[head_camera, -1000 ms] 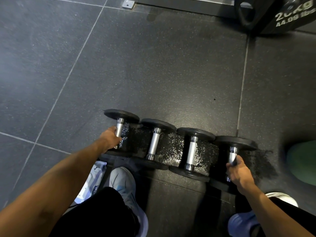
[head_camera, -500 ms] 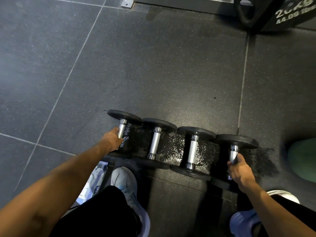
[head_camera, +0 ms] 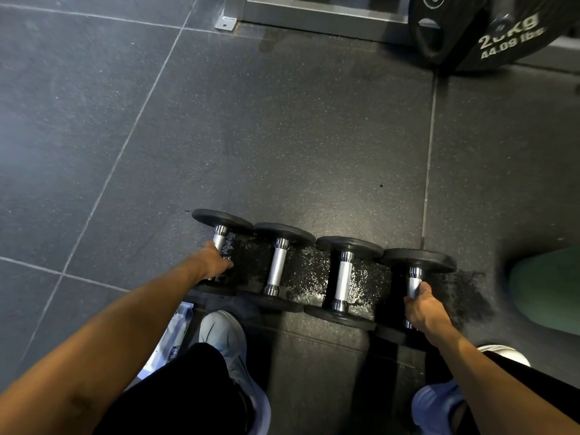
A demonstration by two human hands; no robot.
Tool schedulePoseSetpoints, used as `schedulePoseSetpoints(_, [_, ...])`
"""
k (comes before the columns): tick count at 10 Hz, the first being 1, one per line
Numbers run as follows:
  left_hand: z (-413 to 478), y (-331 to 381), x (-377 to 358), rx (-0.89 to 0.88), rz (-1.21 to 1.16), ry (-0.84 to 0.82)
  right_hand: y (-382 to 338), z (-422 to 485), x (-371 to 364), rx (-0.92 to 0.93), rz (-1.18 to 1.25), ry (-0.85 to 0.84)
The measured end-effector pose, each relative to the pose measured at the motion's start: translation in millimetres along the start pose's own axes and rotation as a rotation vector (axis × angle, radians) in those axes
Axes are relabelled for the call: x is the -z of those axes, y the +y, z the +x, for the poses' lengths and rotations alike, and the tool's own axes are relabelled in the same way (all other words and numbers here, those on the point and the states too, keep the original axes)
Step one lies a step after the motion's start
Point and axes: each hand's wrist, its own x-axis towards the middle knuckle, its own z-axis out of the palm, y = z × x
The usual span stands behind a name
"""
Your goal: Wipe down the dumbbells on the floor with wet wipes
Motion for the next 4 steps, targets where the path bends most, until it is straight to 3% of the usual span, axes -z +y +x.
schedulePoseSetpoints(1, [-2, 1, -1, -0.022, -0.008, 0.020, -8, 0, 5, -0.070, -0.039, -0.044])
schedulePoseSetpoints(4, [-28, 7, 12, -0.075, -0.075, 0.027, -30, -23, 24, -0.005, -0.105, -0.036])
